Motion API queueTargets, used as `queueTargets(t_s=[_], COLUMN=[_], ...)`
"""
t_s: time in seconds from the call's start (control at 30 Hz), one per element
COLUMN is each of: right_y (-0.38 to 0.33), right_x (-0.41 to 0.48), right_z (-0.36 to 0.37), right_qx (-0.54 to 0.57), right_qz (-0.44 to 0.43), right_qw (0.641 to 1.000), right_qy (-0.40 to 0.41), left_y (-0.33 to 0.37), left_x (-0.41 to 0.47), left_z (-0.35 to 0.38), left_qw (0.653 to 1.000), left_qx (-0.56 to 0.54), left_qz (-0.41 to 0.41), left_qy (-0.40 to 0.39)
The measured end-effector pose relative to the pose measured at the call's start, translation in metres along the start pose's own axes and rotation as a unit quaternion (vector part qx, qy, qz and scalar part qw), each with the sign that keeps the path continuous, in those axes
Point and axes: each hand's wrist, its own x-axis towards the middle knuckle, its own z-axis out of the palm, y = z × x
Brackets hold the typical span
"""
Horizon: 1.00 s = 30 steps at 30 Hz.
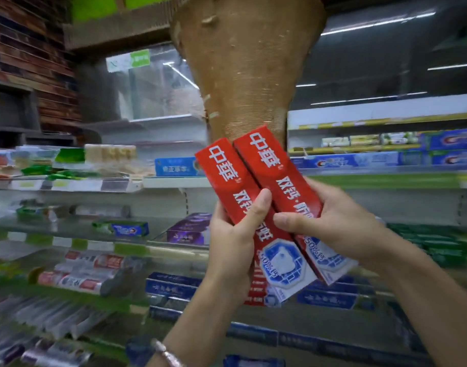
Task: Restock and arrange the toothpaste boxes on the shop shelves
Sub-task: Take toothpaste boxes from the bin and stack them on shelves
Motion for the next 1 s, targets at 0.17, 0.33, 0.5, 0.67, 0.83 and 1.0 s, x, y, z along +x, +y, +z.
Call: queueTargets(t_s=[0.17,0.33,0.5,0.67,0.83,1.0], right_y=[-0.003,0.005,0.031,0.061,0.083,0.100], right_x=[-0.018,-0.040,-0.062,-0.055,-0.050,-0.058], right_z=[-0.007,-0.021,-0.028,-0.006,-0.004,-0.011], right_qx=[-0.013,0.000,-0.063,-0.072,-0.024,-0.081], right_qz=[0.065,0.140,0.185,0.158,0.118,0.128], right_qw=[0.998,0.989,0.981,0.983,0.987,0.984], right_qy=[0.018,0.037,0.012,0.057,0.104,0.095], left_y=[-0.020,-0.047,-0.076,-0.101,-0.117,-0.129], left_x=[-0.012,-0.029,-0.037,-0.042,-0.044,-0.031], left_z=[0.021,0.029,0.029,0.025,-0.009,-0.076], left_qw=[0.997,0.983,0.957,0.935,0.931,0.923], left_qx=[-0.068,-0.143,-0.218,-0.261,-0.236,-0.217], left_qz=[-0.039,-0.092,-0.103,-0.131,-0.146,-0.118], left_qy=[0.028,0.072,0.162,0.202,0.236,0.295])
